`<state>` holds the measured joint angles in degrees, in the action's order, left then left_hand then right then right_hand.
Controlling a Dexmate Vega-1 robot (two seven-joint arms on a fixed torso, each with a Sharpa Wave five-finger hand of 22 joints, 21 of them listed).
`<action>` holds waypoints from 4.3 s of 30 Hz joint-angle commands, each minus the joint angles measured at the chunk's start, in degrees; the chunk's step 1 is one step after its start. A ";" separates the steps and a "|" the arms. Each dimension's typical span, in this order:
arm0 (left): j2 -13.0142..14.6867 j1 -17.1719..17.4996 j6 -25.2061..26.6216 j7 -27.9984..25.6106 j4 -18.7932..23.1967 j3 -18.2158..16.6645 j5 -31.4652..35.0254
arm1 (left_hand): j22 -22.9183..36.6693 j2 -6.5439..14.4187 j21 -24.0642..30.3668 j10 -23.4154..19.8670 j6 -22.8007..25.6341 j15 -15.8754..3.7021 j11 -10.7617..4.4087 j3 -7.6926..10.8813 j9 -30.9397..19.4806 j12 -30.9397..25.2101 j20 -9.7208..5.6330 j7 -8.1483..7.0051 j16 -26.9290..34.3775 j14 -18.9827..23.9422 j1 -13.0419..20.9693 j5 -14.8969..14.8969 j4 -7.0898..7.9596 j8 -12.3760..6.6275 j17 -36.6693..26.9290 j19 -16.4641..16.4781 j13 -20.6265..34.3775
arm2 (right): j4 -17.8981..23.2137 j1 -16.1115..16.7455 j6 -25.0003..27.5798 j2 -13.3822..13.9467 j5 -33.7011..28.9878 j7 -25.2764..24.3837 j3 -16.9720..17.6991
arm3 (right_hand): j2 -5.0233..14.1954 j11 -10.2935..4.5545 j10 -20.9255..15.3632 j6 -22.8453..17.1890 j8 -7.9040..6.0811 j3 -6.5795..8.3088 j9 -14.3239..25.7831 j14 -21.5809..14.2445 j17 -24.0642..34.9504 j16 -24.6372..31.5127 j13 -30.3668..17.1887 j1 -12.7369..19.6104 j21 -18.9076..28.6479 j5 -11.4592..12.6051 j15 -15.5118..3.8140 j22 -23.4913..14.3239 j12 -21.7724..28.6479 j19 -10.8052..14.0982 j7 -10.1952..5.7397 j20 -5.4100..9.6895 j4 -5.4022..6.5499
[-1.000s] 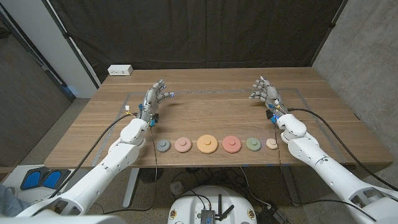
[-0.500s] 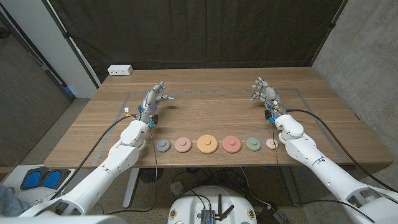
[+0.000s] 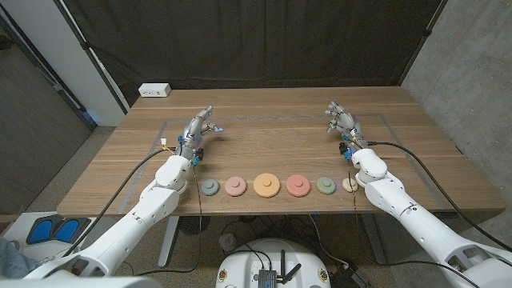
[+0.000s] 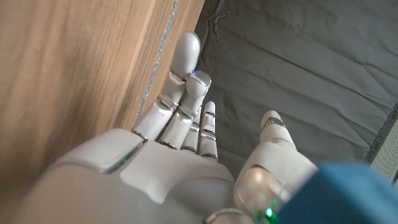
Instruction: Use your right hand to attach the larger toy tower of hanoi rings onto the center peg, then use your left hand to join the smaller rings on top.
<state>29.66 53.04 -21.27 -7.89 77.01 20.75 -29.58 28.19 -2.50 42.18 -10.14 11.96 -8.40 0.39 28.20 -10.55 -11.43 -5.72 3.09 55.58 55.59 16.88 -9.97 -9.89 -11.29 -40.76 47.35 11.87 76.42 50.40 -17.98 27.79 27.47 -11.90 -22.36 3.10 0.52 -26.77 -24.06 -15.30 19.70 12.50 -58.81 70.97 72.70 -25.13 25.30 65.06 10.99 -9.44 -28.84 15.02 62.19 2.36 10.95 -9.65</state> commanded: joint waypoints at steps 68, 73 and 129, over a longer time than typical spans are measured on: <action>6.23 -1.41 19.12 -26.98 10.10 5.89 36.07 | 0.52 -3.90 7.07 -8.18 5.52 -4.00 -5.92 0.07 -1.14 -2.65 -4.38 -2.76 8.73 1.54 30.83 -4.98 -0.07 -1.63 2.40 1.63 3.33 | 21.70 2.84 31.85 8.76 -39.02 -24.67 -7.99 | -7.21 -5.22 4.75 5.15 2.11 7.65 2.30 5.83 -3.72 8.15 -3.64 26.18 2.49 4.14 -2.99 2.80 -2.86 -3.71 -5.34 1.40 -0.06; 6.56 -1.62 20.79 -28.45 10.42 6.64 38.61 | 0.56 -3.87 7.32 -8.17 5.64 -4.01 -5.99 -0.26 -1.14 -2.60 -4.33 -2.82 8.91 1.58 31.00 -4.97 -0.02 -1.61 2.60 1.61 3.41 | 21.38 1.85 34.92 8.67 -43.34 -26.01 -9.78 | -7.11 -5.67 4.82 5.46 2.21 7.50 2.31 5.83 -3.80 8.09 -3.78 26.41 2.53 4.03 -2.99 3.06 -2.84 -3.98 -5.23 1.39 0.02; 16.50 -5.06 52.39 -9.77 30.22 13.77 52.77 | 0.95 -2.27 10.32 -11.86 9.66 -4.02 -8.05 -4.30 -1.52 -3.14 -3.99 -4.49 11.39 0.94 32.12 -5.21 0.59 -2.54 5.10 -0.18 4.59 | 35.17 -1.28 55.55 17.32 -53.35 -4.20 -14.47 | -5.50 -4.38 9.20 5.73 1.87 3.31 3.46 11.19 -10.77 3.36 -5.94 30.76 4.90 4.33 -3.04 7.95 -3.21 -9.75 -3.43 1.35 -0.02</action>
<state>44.36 50.16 25.77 -24.53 104.00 32.50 21.83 28.82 -5.11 52.15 -21.33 20.98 -8.63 -7.69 24.15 -11.88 -14.21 -5.64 -1.37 66.55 56.76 48.74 -14.85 -9.37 -13.38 -35.56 47.58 16.13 108.72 49.90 34.95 43.25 -26.98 -21.27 -36.81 -2.62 -4.17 -17.76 -18.20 -13.53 23.20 15.72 -47.49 59.94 75.82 -30.77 55.45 69.50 14.85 -5.73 -20.72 11.92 52.40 -1.40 7.14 -9.58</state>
